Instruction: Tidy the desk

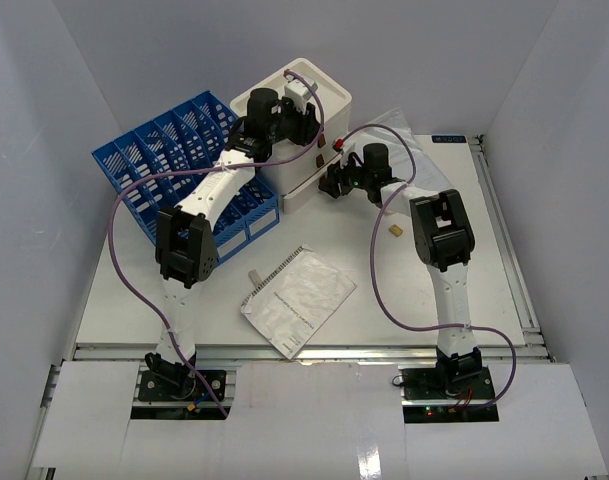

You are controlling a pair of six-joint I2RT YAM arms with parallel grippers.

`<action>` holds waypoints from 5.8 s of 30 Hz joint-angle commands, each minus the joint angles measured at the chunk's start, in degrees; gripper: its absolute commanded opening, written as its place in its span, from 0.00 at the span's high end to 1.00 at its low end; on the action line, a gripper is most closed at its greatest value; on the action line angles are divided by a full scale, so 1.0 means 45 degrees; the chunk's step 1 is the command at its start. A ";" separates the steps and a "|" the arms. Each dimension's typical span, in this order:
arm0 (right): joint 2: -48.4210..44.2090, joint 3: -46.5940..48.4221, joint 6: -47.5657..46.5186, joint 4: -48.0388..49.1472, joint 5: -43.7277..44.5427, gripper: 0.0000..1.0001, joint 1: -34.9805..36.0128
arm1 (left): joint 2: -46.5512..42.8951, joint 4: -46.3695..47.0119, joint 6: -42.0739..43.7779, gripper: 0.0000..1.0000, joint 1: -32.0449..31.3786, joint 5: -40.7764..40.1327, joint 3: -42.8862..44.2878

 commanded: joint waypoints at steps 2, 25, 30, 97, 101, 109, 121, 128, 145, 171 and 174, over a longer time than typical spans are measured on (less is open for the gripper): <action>0.0196 0.0571 0.0770 0.1359 0.0259 0.70 0.0076 | 0.0410 -0.2584 -0.0970 0.59 -0.0572 0.1839 -0.0921; -0.4533 -0.5691 -0.0306 0.1314 -0.0840 0.74 -0.1121 | -0.0097 -0.2038 -0.1697 0.58 -0.0145 0.1785 -0.1373; -0.4793 -0.4240 -0.0746 -0.1436 -0.0739 0.39 -0.1124 | -0.0658 -0.1569 -0.2169 0.36 -0.0120 0.0953 -0.1663; -0.6370 -0.3626 -1.0344 -1.2394 0.6582 0.23 -0.2987 | -2.2976 -0.1056 -0.8430 0.02 0.0111 -0.2342 -2.1537; -0.5683 -0.3069 -1.1449 -1.2509 0.6678 0.24 -0.3152 | -2.3006 -0.1024 -0.8433 0.02 0.0111 -0.2351 -2.1598; -0.3854 -0.1113 -1.2472 -1.4028 0.5595 0.29 -0.3182 | -2.3052 -0.1015 -0.8446 0.02 0.0106 -0.2326 -2.1616; -0.3678 -0.0637 -1.2536 -1.5416 0.3524 0.82 -0.3155 | -2.3024 -0.0949 -0.8509 0.02 0.0111 -0.2254 -2.1645; -0.4973 -0.0600 -1.0167 -1.5784 0.0861 0.84 -0.0832 | -2.1473 -0.0347 -0.8709 0.02 0.0111 -0.1419 -2.1917; -0.3120 0.2845 -0.4232 -0.9233 0.4697 0.44 0.2371 | -2.0179 -0.0772 -0.9080 0.02 0.0092 -0.1343 -2.1828; -0.7613 -0.4178 -0.9797 -1.1230 -0.3325 0.10 0.4932 | -1.6949 -0.3187 -1.1184 0.20 0.0076 -0.5645 -2.0242; -0.7792 -0.4297 -0.9215 -1.0138 -0.2373 0.10 0.5314 | -1.5316 -0.3164 -1.2116 0.28 0.0053 -0.6810 -1.9483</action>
